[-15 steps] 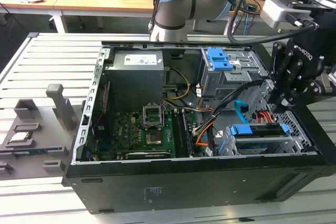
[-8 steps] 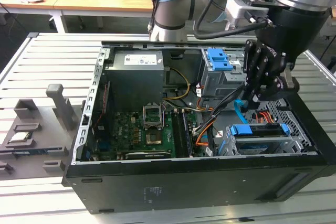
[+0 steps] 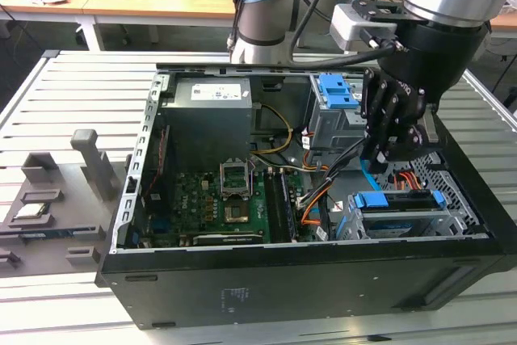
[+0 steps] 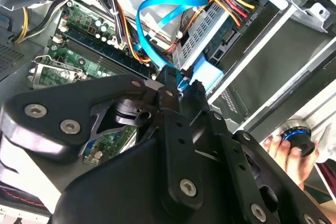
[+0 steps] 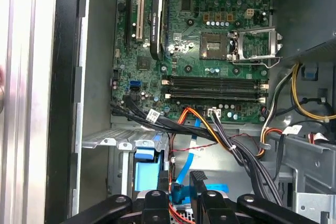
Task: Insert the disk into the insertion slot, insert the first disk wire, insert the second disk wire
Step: 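Insert the second disk wire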
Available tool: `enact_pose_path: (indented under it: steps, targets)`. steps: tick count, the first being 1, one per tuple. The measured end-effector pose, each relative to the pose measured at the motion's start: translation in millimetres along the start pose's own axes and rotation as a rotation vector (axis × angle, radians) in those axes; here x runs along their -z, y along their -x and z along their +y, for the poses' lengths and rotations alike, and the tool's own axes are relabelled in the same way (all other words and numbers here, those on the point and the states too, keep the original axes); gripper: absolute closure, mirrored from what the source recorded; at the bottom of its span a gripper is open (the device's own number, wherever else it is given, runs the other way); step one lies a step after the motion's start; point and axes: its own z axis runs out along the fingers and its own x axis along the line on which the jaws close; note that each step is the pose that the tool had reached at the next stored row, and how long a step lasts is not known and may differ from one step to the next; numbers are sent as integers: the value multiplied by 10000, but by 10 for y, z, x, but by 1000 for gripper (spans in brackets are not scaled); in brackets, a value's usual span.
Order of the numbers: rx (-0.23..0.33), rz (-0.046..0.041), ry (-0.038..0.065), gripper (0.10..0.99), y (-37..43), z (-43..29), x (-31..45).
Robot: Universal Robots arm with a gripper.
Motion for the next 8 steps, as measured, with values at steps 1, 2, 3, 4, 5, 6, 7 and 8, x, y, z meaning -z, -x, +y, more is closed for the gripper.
enact_pose_path:
  steps: [1,2,3,4,5,6,7,8]
  targets:
    - [1,-1,0,784,0,0,-1]
    - [1,-1,0,800,0,0,-1]
    - [1,-1,0,867,0,1,-1]
    - [1,-1,0,929,0,1,-1]
    - [2,-1,0,929,0,1,-1]
    - [2,-1,0,929,0,1,-1]
    - [2,-2,0,929,0,2,-1]
    - [2,-2,0,929,0,2,-1]
